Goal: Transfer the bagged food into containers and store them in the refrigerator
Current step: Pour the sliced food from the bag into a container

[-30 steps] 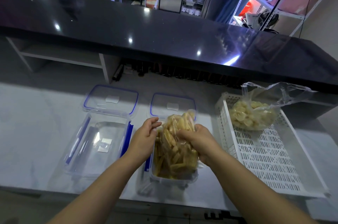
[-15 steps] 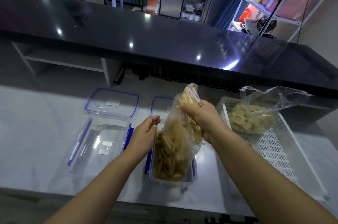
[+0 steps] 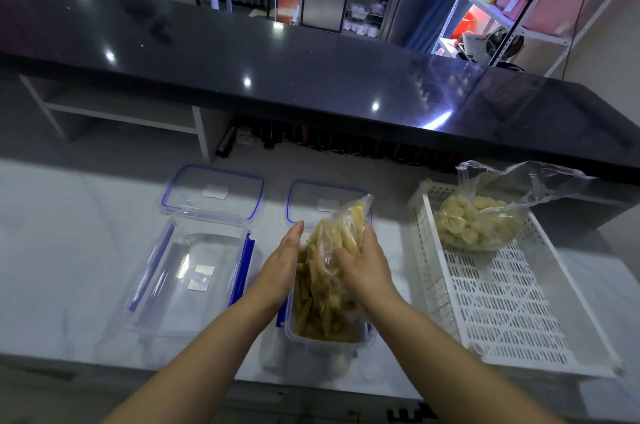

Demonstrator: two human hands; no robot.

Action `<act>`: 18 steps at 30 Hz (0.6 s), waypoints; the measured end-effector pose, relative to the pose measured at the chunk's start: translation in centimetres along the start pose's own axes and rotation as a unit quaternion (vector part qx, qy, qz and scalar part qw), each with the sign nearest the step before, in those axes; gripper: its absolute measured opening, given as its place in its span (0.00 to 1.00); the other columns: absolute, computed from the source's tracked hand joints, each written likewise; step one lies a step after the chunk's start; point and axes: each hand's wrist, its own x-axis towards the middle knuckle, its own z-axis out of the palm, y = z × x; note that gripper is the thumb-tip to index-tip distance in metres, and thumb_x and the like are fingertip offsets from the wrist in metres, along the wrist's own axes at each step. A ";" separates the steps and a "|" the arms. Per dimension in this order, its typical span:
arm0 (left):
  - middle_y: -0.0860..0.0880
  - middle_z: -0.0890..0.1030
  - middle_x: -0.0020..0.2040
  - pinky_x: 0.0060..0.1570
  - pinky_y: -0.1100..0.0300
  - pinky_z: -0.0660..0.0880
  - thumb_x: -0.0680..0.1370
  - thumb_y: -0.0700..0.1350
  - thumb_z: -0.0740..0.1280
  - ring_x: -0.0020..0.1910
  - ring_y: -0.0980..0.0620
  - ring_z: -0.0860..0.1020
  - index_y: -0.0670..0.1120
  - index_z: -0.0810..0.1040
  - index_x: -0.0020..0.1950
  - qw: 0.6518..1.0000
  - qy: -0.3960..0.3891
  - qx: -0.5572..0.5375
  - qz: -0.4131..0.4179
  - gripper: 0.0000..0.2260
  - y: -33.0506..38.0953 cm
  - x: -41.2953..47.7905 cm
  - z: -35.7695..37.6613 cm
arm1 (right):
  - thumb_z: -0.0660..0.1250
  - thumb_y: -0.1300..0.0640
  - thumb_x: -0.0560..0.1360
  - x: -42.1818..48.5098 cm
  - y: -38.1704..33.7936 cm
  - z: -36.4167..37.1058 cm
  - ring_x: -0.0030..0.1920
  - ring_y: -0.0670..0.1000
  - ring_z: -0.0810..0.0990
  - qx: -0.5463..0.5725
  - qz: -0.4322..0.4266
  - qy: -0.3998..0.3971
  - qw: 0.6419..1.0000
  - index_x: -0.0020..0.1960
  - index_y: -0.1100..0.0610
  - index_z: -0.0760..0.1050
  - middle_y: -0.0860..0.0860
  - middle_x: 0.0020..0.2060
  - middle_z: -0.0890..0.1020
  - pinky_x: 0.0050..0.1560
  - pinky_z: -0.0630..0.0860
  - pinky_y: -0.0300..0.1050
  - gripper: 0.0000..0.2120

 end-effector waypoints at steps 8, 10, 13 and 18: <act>0.52 0.62 0.74 0.59 0.60 0.62 0.80 0.58 0.53 0.67 0.56 0.63 0.56 0.58 0.74 0.999 0.023 0.028 0.033 0.23 1.1 1.2 0.2 | 0.65 0.58 0.74 -0.8 -0.8 -0.8 0.48 0.47 0.81 0.003 -0.026 -0.074 0.997 0.59 0.44 0.72 0.44 0.49 0.81 0.51 0.80 0.50 0.17; 0.52 0.64 0.73 0.57 0.59 0.63 0.79 0.56 0.57 0.65 0.56 0.64 0.56 0.59 0.73 0.994 0.036 0.078 0.064 0.23 2.3 2.2 0.3 | 0.66 0.58 0.74 -0.7 -0.7 -1.8 0.48 0.46 0.82 0.034 -0.012 -0.094 0.995 0.61 0.44 0.72 0.44 0.50 0.81 0.49 0.80 0.44 0.17; 0.51 0.68 0.70 0.54 0.61 0.67 0.78 0.54 0.61 0.63 0.55 0.68 0.55 0.63 0.72 0.984 0.012 0.146 0.101 0.23 4.1 4.1 0.8 | 0.65 0.59 0.76 -0.6 -0.3 -3.4 0.52 0.45 0.80 0.070 0.002 -0.113 0.991 0.64 0.47 0.73 0.47 0.53 0.81 0.45 0.79 0.37 0.17; 0.53 0.80 0.49 0.38 0.63 0.74 0.74 0.49 0.68 0.44 0.57 0.78 0.55 0.76 0.47 0.963 0.002 0.235 0.128 0.04 5.1 5.7 1.8 | 0.65 0.59 0.76 -1.4 1.0 -5.2 0.47 0.41 0.80 0.081 -0.029 -0.084 0.993 0.54 0.47 0.77 0.44 0.46 0.82 0.38 0.75 0.28 0.09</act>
